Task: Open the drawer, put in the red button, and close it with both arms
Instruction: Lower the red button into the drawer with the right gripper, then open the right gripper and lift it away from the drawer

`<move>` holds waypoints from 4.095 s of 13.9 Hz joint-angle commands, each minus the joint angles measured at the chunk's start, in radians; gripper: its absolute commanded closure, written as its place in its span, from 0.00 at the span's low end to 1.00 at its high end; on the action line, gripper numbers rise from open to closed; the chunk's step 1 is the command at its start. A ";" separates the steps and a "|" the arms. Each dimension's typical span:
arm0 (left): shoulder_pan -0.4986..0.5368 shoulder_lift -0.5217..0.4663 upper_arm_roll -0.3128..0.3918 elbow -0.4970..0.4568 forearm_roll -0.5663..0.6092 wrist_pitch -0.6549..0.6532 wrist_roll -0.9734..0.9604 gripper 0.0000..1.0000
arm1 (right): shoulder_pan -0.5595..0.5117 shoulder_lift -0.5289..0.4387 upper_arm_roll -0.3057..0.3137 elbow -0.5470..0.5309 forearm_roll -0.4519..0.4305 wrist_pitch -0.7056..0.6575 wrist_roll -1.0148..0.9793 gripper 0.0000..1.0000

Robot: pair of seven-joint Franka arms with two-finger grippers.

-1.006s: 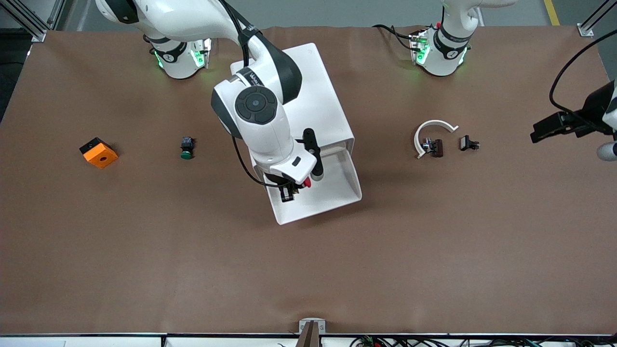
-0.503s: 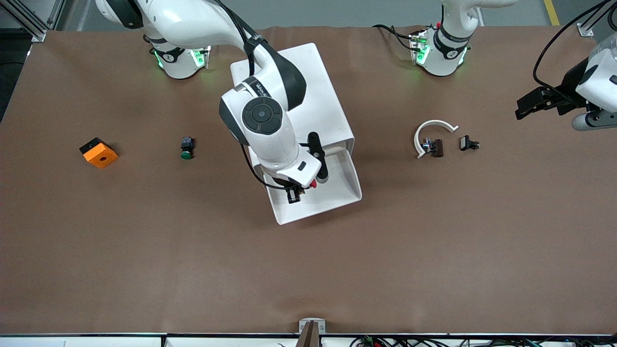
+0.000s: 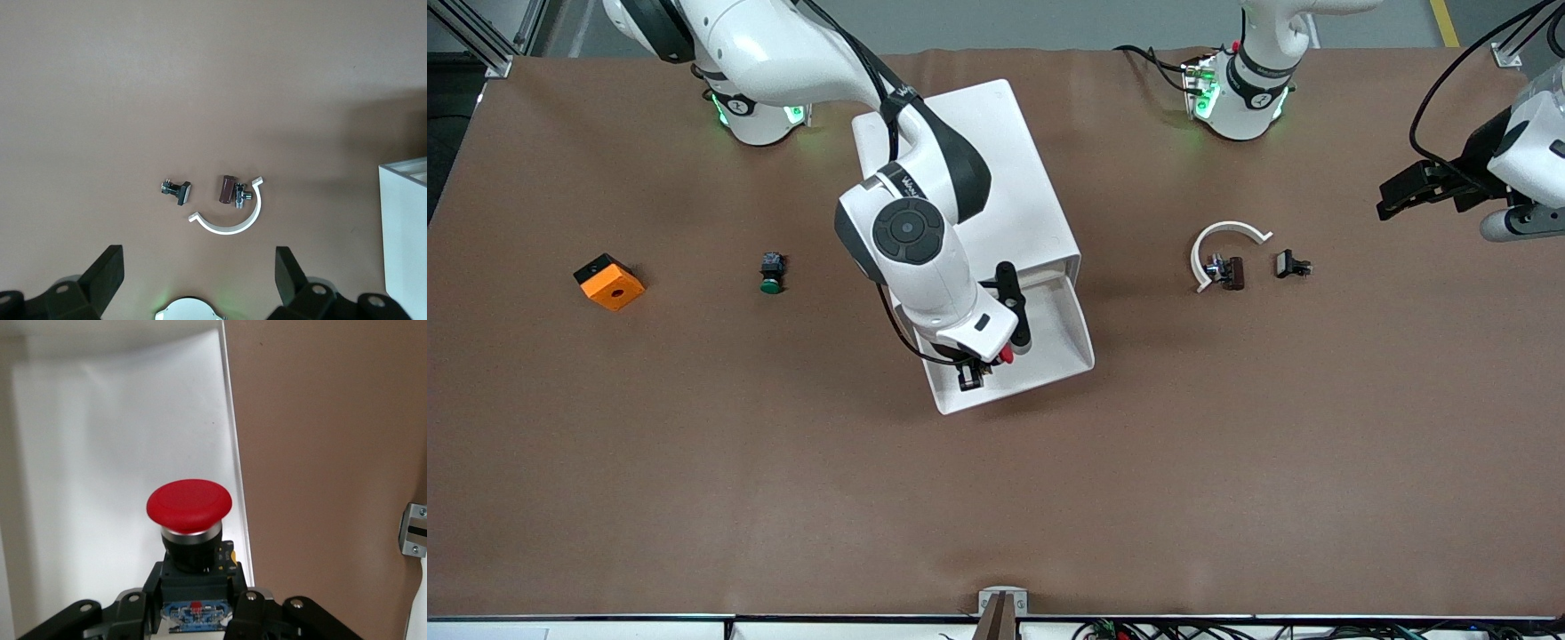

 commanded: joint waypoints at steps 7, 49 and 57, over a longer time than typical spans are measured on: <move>0.001 0.005 0.001 0.023 0.021 0.011 0.000 0.00 | 0.031 0.046 0.004 0.034 0.018 -0.003 0.029 1.00; -0.011 0.017 -0.003 0.024 0.023 0.034 -0.013 0.00 | -0.022 -0.360 -0.005 0.039 0.004 -0.539 0.762 0.00; -0.145 0.396 -0.005 0.294 0.023 0.291 -0.104 0.00 | -0.171 -0.636 -0.003 -0.271 -0.118 -0.652 0.762 0.00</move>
